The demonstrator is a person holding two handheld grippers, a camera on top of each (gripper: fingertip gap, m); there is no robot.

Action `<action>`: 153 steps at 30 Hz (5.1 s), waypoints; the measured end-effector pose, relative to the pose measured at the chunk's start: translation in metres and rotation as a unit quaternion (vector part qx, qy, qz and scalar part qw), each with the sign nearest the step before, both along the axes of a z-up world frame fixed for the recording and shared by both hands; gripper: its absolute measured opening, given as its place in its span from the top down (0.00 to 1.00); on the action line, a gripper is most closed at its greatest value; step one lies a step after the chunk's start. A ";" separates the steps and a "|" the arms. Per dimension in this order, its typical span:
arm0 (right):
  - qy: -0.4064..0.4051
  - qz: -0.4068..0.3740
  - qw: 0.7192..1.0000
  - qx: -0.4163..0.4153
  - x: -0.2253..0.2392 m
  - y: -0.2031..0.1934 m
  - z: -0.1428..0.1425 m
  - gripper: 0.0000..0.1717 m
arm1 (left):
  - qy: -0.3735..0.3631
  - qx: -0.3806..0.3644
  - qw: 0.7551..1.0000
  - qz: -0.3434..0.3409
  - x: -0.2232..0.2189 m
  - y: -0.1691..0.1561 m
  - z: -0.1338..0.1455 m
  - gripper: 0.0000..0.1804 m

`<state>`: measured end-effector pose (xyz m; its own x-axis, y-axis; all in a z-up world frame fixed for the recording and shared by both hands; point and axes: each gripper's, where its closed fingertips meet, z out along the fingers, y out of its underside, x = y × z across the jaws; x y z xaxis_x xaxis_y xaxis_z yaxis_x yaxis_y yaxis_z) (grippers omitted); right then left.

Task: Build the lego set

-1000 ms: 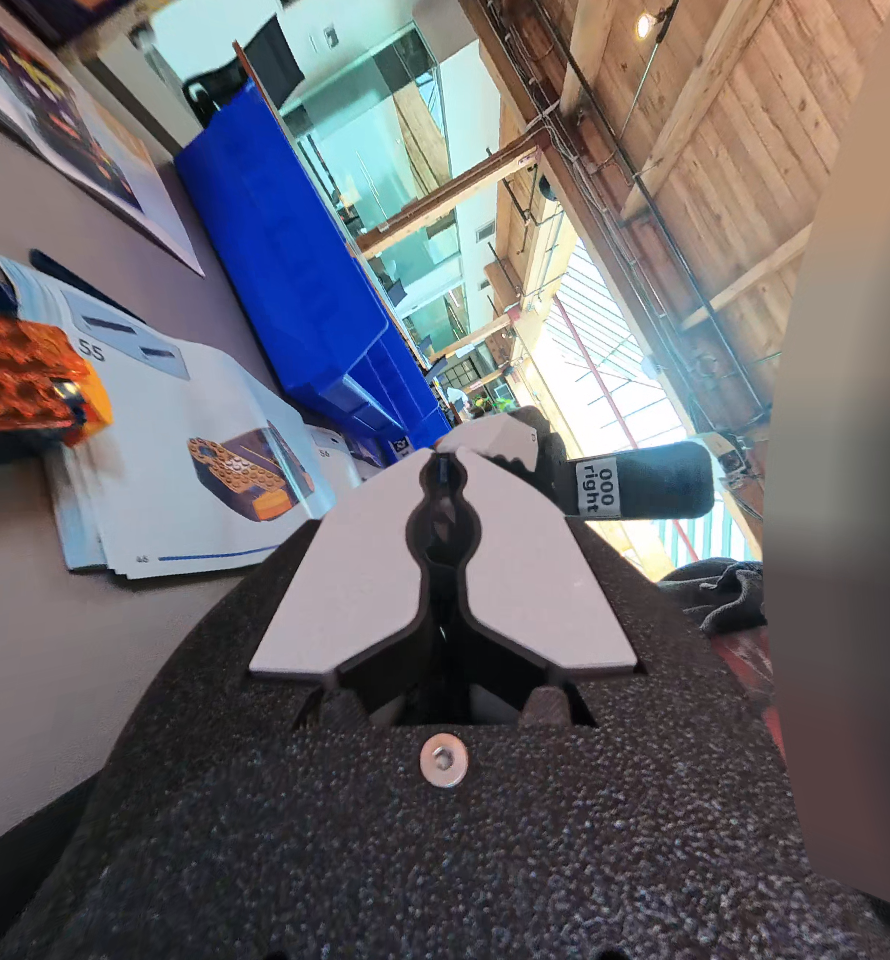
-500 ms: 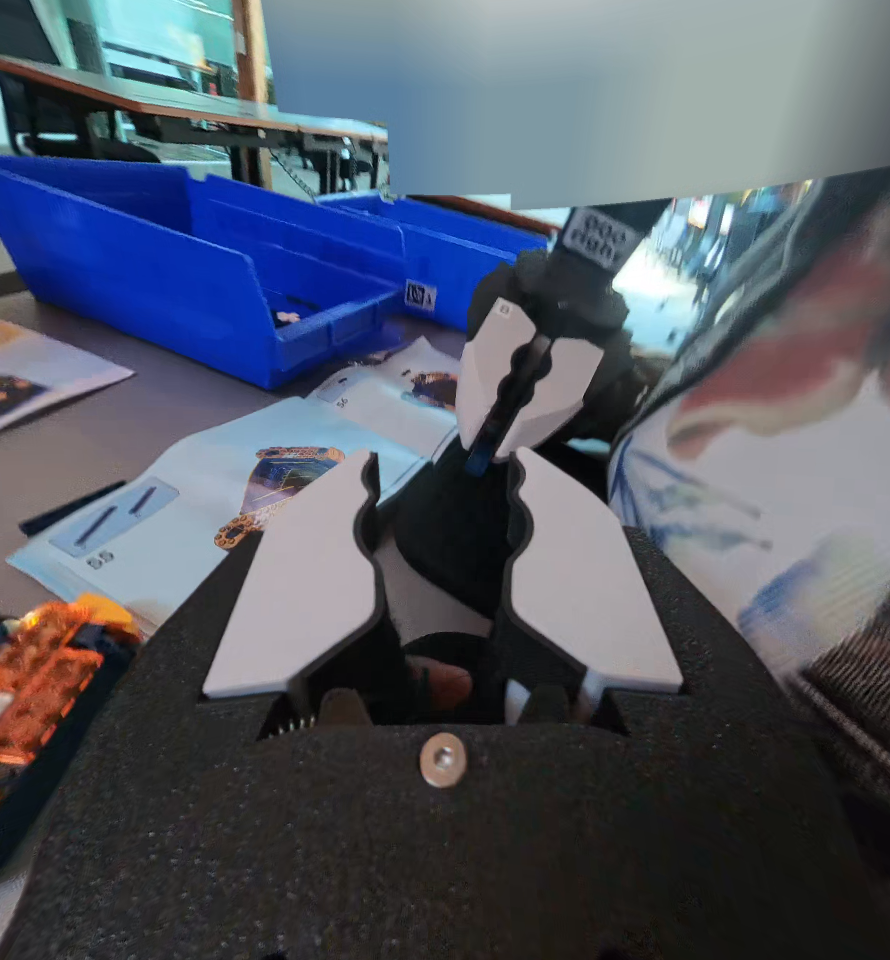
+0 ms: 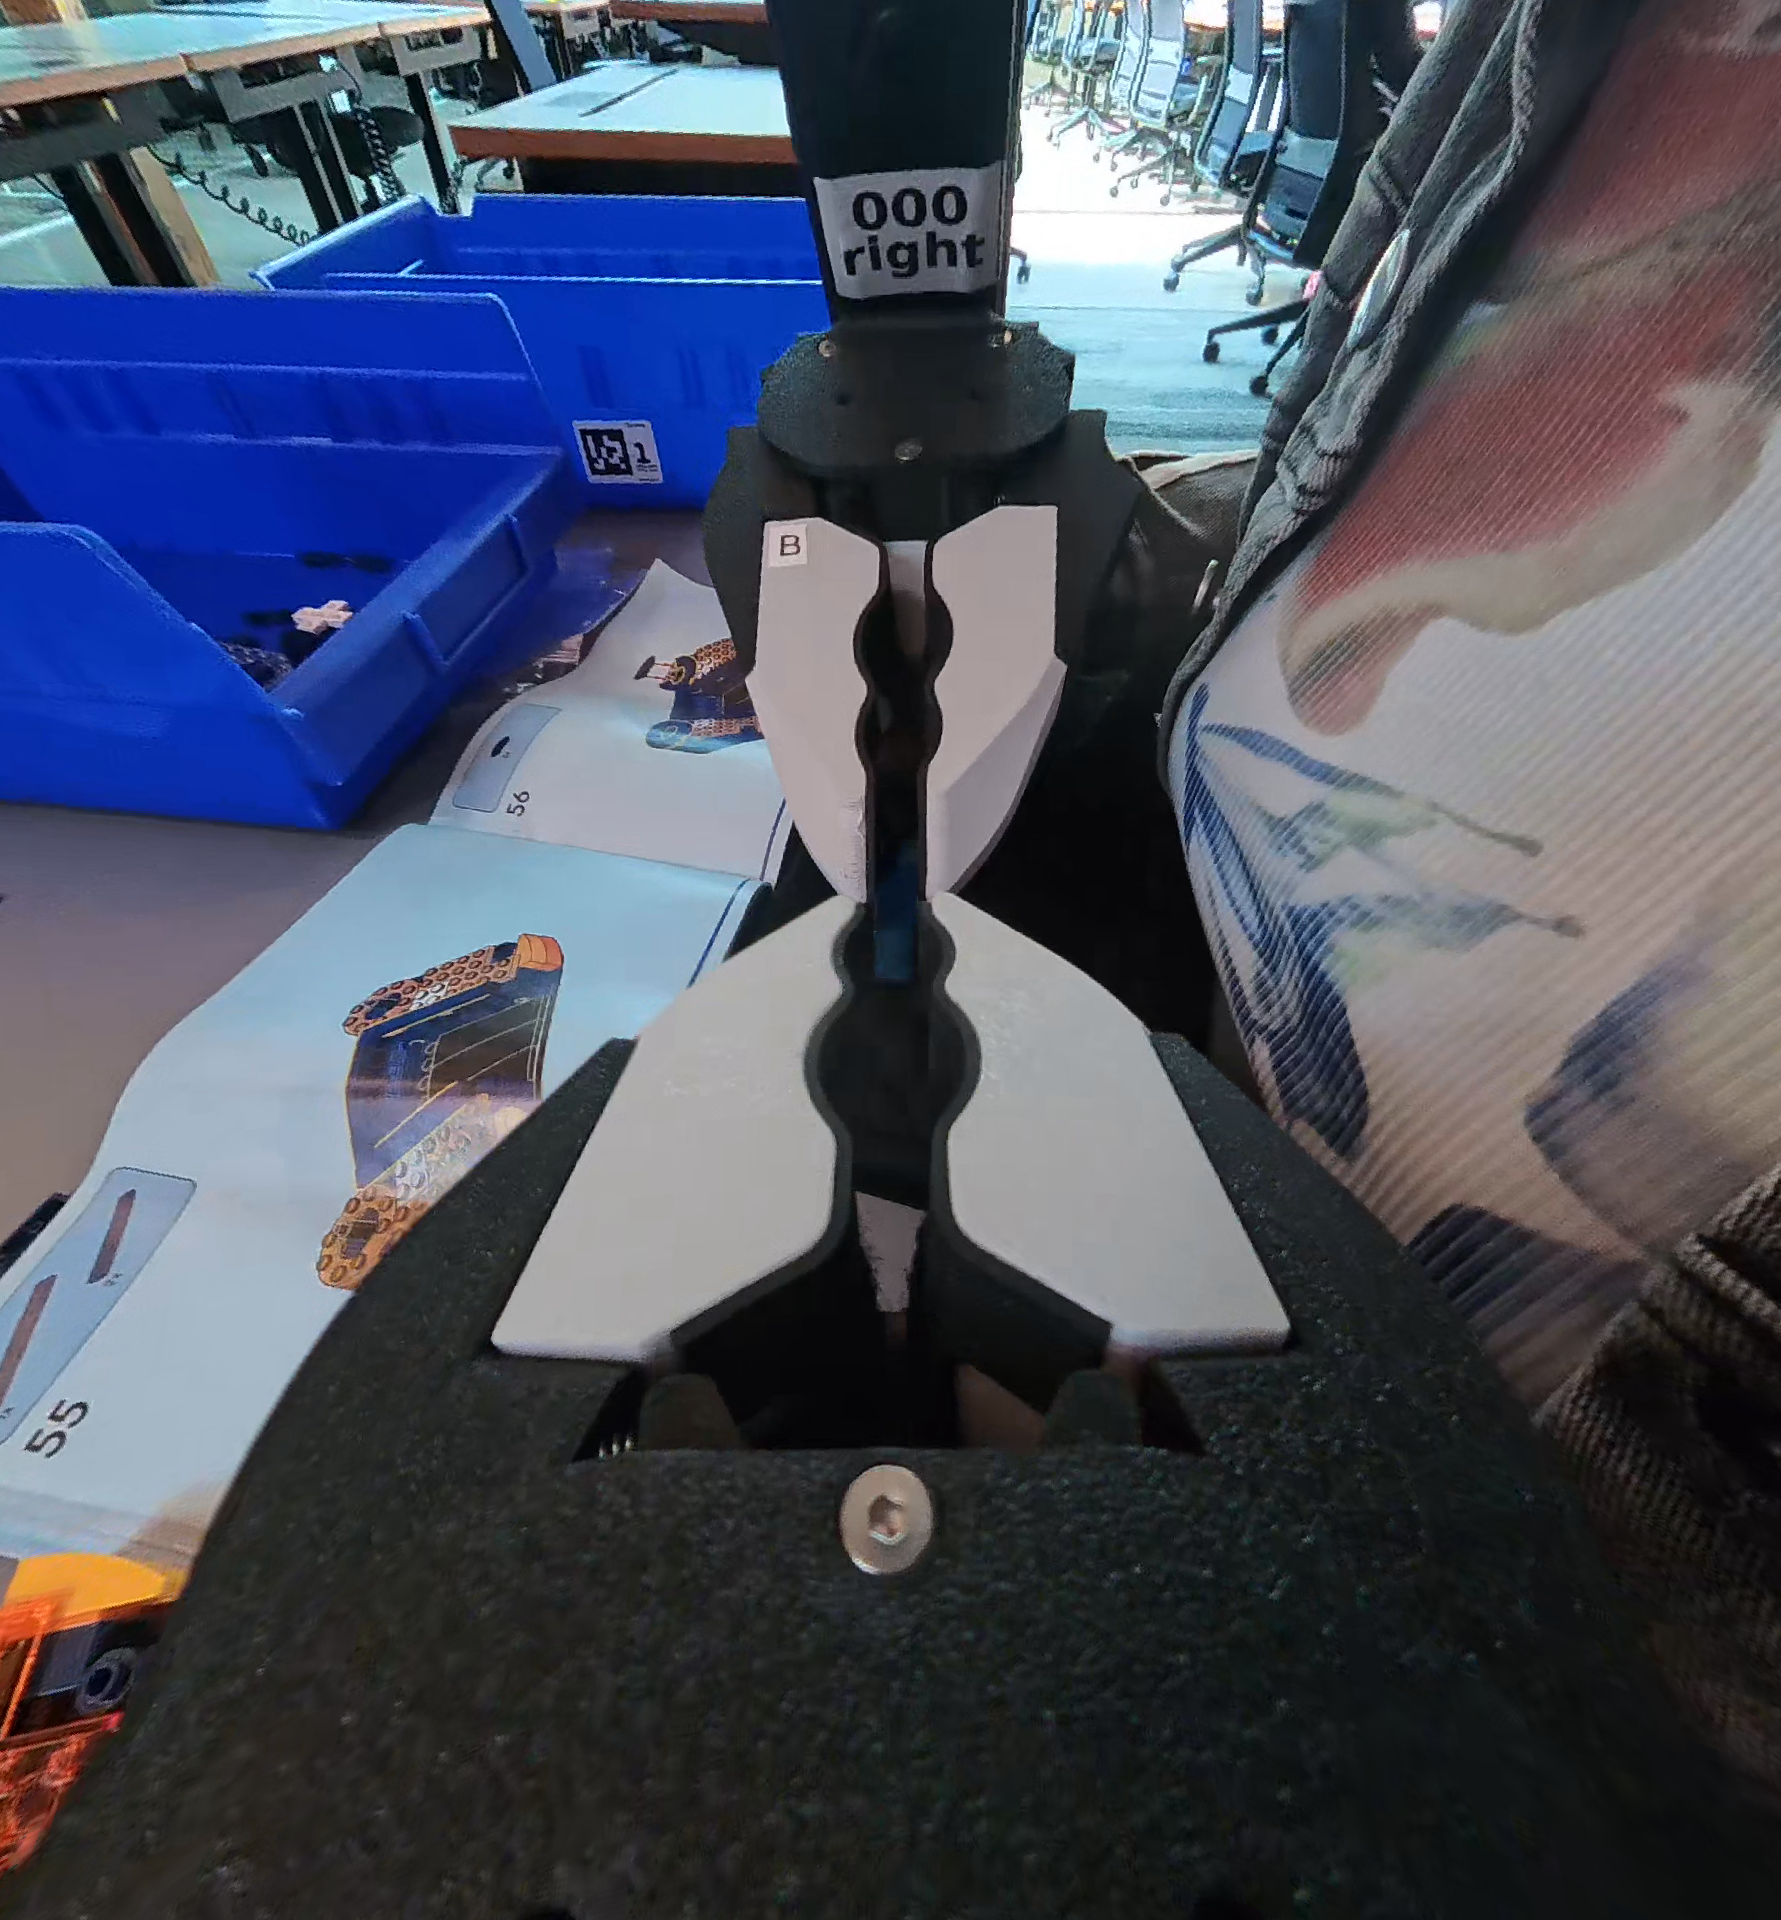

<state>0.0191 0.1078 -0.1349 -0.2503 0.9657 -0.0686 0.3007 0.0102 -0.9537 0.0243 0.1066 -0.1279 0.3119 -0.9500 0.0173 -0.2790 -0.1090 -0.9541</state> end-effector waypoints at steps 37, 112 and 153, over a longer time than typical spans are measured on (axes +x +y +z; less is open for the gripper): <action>-0.011 -0.014 1.000 -0.021 -0.003 0.006 -0.004 0.96 | -0.030 -0.048 0.998 -0.002 -0.004 0.005 -0.006 0.96; -0.010 -0.058 0.998 -0.004 -0.006 0.015 -0.008 0.96 | 0.003 -0.117 0.993 0.008 -0.001 0.013 -0.022 0.96; -0.218 -0.151 0.963 -0.043 0.021 0.076 -0.052 0.94 | 0.060 -0.014 0.963 0.262 -0.098 0.053 -0.004 0.80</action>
